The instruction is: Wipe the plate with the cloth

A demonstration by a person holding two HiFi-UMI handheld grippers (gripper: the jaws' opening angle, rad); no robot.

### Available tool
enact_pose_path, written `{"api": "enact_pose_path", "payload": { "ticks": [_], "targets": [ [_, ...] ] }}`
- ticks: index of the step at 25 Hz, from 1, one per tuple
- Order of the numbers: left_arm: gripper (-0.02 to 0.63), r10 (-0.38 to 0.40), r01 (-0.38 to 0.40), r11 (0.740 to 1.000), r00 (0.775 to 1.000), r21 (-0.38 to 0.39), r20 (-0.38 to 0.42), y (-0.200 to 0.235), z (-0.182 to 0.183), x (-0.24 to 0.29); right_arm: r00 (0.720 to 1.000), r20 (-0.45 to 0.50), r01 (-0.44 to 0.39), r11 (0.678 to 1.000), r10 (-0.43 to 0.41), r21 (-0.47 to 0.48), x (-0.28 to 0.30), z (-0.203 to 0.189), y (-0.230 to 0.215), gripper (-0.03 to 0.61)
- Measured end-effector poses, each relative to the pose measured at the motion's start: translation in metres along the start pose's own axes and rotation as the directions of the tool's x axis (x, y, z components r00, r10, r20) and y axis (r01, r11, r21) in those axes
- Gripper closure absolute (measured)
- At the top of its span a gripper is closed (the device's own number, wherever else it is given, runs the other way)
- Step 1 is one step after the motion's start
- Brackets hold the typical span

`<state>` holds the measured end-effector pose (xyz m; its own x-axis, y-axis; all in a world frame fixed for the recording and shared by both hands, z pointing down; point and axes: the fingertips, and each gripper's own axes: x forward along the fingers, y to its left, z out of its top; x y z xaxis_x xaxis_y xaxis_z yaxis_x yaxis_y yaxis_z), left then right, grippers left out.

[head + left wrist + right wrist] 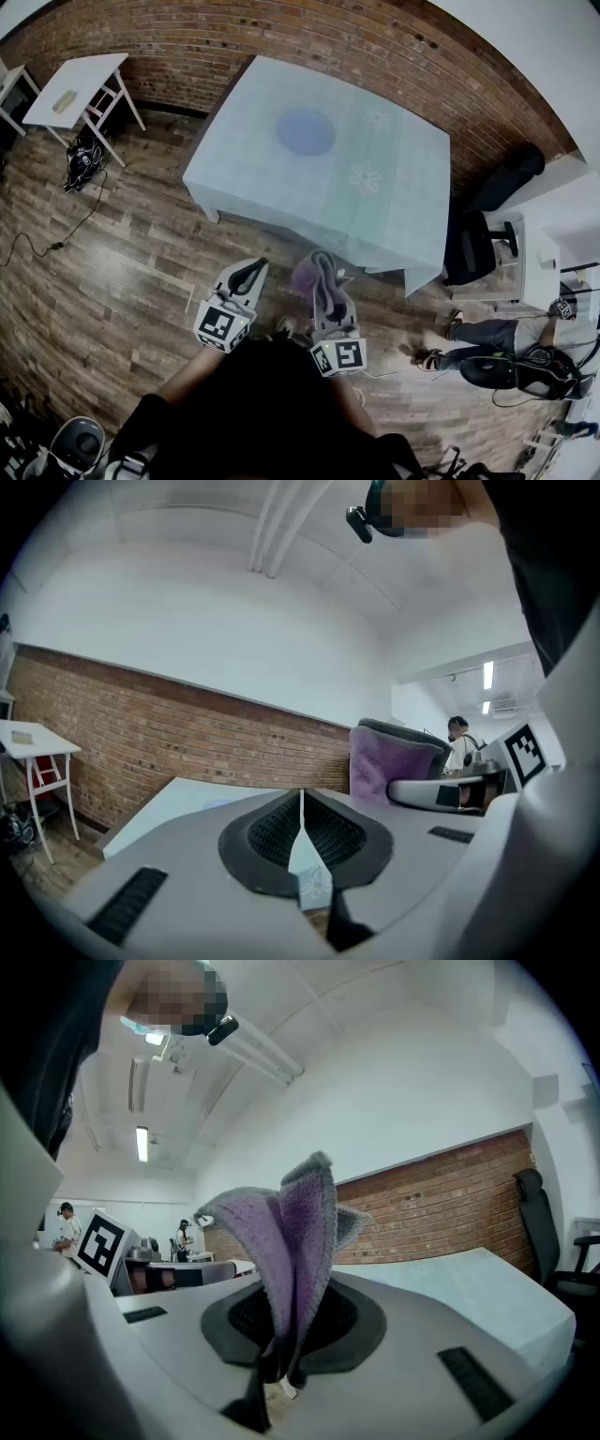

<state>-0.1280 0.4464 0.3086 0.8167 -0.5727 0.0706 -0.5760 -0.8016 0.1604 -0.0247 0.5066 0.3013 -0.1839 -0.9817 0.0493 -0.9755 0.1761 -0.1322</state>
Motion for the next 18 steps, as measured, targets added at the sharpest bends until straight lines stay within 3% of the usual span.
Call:
{"api": "enact_pose_path", "payload": {
  "ticks": [18],
  "targets": [
    [0.575,0.016,-0.016,1.000,1.000,0.002,-0.021,-0.027,-0.009,0.034,0.999,0.005,-0.036,0.999,0.036,0.001,-0.010,0.001,-0.037,0.514]
  ]
}}
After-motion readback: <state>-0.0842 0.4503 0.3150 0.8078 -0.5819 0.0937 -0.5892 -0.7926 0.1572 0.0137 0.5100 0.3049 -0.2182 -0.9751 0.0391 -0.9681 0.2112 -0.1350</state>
